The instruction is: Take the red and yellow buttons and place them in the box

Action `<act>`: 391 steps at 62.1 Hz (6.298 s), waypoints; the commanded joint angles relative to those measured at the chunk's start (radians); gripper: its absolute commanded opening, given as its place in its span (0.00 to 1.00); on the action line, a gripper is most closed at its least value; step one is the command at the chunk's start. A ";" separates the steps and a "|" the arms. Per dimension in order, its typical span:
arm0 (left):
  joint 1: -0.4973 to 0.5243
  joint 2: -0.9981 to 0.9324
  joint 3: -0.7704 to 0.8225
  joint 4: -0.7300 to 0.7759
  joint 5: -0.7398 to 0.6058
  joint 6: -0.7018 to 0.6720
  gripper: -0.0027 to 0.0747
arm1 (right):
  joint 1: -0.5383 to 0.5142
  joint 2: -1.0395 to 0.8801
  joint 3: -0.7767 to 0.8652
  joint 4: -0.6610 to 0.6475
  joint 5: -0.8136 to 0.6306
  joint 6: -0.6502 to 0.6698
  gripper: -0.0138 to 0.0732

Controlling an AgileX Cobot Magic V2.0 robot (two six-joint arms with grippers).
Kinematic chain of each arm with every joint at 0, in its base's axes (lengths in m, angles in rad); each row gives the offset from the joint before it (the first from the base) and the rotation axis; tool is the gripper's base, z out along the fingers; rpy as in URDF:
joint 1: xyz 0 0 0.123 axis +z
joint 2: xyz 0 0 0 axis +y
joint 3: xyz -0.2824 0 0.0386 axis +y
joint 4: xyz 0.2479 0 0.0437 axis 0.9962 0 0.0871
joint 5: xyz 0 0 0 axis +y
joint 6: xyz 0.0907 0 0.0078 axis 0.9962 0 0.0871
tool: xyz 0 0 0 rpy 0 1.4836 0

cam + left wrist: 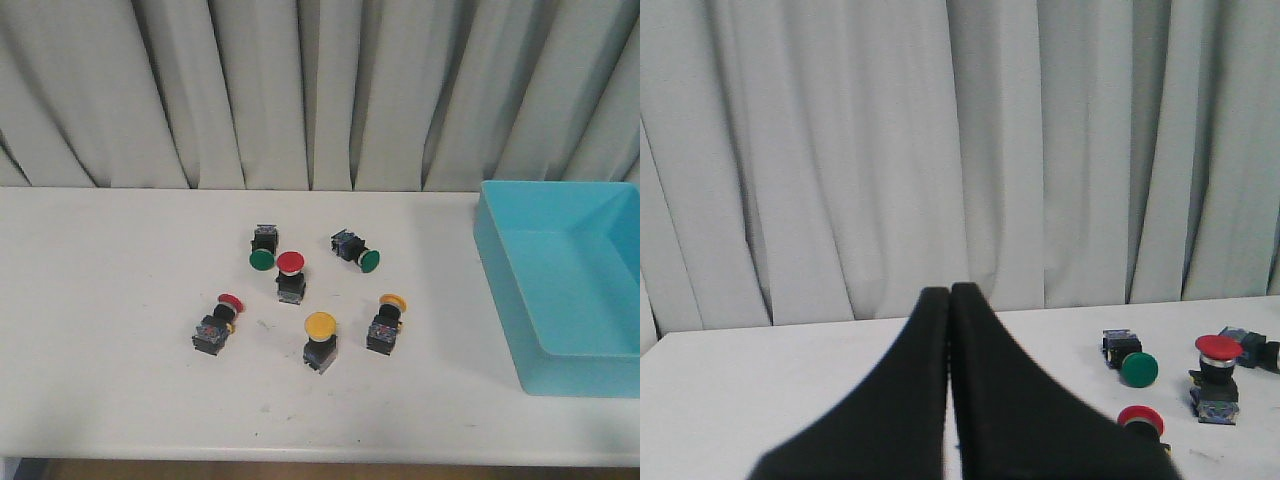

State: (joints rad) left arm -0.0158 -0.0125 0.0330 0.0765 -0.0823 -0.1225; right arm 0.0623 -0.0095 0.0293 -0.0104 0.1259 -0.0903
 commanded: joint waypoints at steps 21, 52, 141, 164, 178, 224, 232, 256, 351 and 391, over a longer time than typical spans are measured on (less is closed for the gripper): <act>-0.004 -0.010 -0.005 -0.004 -0.265 -0.017 0.03 | 0.001 -0.009 -0.003 0.010 -0.365 0.011 0.15; -0.005 0.814 -1.003 -0.004 0.149 -0.061 0.03 | 0.001 0.663 -0.937 -0.023 -0.085 0.051 0.15; -0.423 1.645 -1.488 -0.031 0.406 -0.031 0.78 | 0.001 1.029 -0.969 -0.029 0.218 0.042 0.78; -0.435 2.037 -1.883 -0.175 0.775 0.053 0.78 | 0.001 1.212 -0.969 0.023 0.206 0.043 0.78; -0.435 2.168 -1.996 -0.195 0.826 0.074 0.78 | 0.001 1.261 -0.969 0.030 0.205 0.043 0.78; -0.435 2.318 -2.022 -0.188 0.842 0.090 0.78 | 0.001 1.265 -0.969 0.053 0.207 0.042 0.78; -0.435 2.326 -2.023 -0.188 0.840 0.090 0.74 | 0.001 1.265 -0.969 0.058 0.208 0.042 0.78; -0.435 2.310 -2.025 -0.190 0.868 0.090 0.07 | 0.042 1.265 -0.969 0.072 0.238 -0.049 0.78; -0.575 1.906 -2.066 -0.879 1.228 0.574 0.03 | 0.440 1.183 -0.829 0.129 -0.089 -0.345 0.63; -0.641 1.890 -2.066 -0.632 1.232 0.578 0.51 | 0.440 1.183 -0.829 0.152 -0.081 -0.346 0.15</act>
State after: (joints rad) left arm -0.6192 1.9422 -2.0101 -0.6673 1.1641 0.4455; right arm 0.5075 1.1963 -0.7653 0.1227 0.1162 -0.4609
